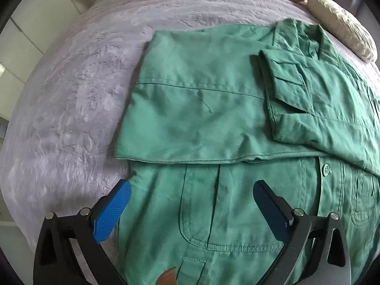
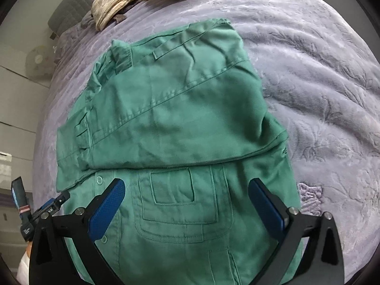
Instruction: Fold large clothes
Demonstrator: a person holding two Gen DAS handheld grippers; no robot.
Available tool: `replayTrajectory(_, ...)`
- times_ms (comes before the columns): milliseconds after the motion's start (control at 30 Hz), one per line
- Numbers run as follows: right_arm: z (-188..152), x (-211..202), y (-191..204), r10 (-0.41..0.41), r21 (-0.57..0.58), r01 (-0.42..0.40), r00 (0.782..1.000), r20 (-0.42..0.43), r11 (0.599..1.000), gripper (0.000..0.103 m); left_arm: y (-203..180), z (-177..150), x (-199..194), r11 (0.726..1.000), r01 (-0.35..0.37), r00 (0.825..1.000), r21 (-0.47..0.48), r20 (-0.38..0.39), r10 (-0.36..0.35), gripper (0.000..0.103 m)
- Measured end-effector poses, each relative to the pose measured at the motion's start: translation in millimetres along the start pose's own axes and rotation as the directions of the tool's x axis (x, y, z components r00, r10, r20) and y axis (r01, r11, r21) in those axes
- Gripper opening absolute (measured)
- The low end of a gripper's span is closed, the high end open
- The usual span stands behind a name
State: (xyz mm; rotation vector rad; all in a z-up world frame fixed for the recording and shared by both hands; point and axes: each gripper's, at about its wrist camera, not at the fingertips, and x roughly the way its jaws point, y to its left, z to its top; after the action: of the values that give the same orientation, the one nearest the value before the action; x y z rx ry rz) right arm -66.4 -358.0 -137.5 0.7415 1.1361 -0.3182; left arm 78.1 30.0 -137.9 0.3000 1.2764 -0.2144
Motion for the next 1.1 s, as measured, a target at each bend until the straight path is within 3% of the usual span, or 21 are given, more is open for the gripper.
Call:
replayTrajectory(400,-4.3,5.7,-12.5,0.101,0.034,-0.099,0.993,-0.056,0.995,0.103,-21.0,-1.2,0.5,0.998,-0.041,0.999,0.05,-0.003,0.041,0.103)
replayTrajectory(700,-0.2,8.4,-18.6,0.173,0.044,-0.17,0.981,-0.091,0.985,0.103,-44.0,1.3,-3.3,0.997,-0.018,1.0,0.075,-0.005,0.018,0.103)
replayTrajectory(1100,7.0,-0.4,-35.4,0.118,0.045,-0.112,0.979,-0.168,0.993,0.103,-65.5,-24.7,-37.8,1.0,-0.023,0.998,0.007,-0.055,0.023,0.103)
